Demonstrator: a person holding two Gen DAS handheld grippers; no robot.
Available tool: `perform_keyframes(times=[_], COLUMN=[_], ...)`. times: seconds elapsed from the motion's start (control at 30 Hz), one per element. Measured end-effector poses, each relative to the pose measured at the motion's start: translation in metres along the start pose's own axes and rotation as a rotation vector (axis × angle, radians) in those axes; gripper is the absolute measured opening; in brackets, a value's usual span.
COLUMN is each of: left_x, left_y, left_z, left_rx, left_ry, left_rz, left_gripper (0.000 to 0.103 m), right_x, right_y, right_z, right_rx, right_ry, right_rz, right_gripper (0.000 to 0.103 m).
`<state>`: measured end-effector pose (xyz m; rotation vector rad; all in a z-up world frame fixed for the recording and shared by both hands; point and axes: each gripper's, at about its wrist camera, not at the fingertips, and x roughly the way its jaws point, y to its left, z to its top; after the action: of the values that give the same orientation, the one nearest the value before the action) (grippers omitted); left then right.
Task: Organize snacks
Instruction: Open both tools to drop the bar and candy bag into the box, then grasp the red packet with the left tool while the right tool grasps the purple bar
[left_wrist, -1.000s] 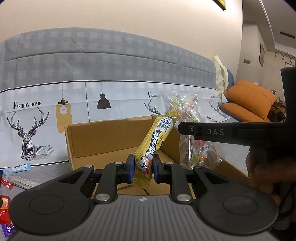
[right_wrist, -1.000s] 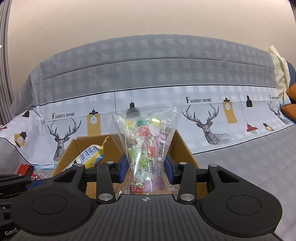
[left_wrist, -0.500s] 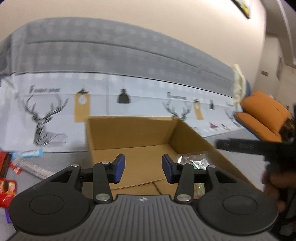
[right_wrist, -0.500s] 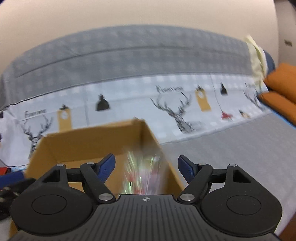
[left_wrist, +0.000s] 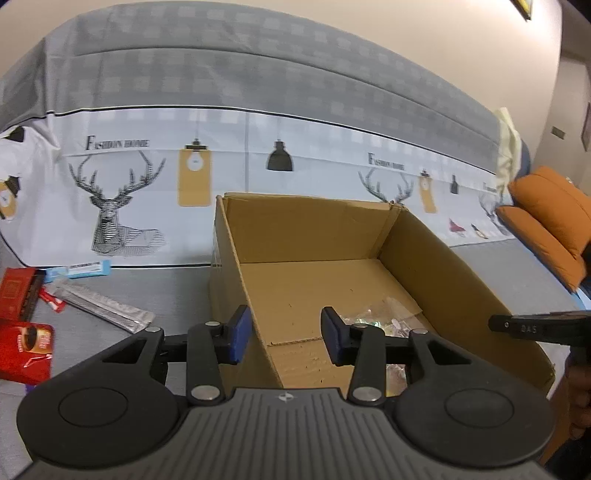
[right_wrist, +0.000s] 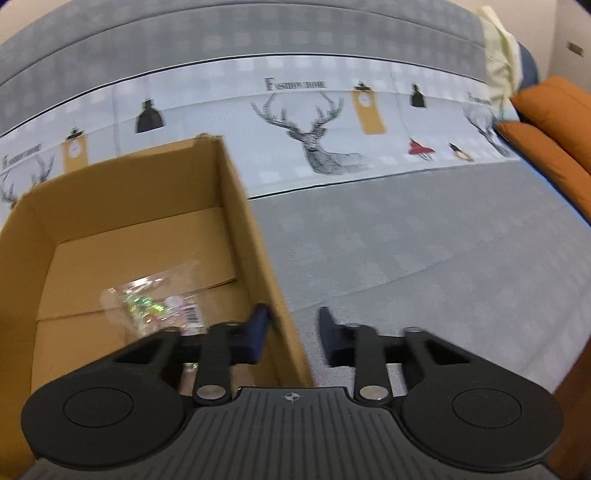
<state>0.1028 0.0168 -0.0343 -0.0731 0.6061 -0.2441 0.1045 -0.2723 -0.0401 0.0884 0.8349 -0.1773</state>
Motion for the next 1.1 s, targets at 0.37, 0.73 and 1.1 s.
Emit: perform_keyframes(times=[0.37, 0.73, 1.1], left_x=[-0.021, -0.055, -0.056], left_y=[0.014, 0.122, 0.215], left_z=[0.005, 0.035, 0.034], left_rx=[0.036, 0.111, -0.175], left_ry=[-0.034, -0.023, 0.070], left_rz=[0.024, 0.216, 0.381], left_gripper=[0.046, 0.006, 0.006], right_x=[-0.035, -0.104, -0.081], right_y=[0.001, 0.089, 0.247], right_z=[0.002, -0.001, -0.033], right_rx=[0.050, 0.047, -0.080], right_ry=[-0.140, -0.395, -0.120], right_rz=[-0.006, 0.475, 0.807], right_gripper=[0.043, 0.037, 0.036])
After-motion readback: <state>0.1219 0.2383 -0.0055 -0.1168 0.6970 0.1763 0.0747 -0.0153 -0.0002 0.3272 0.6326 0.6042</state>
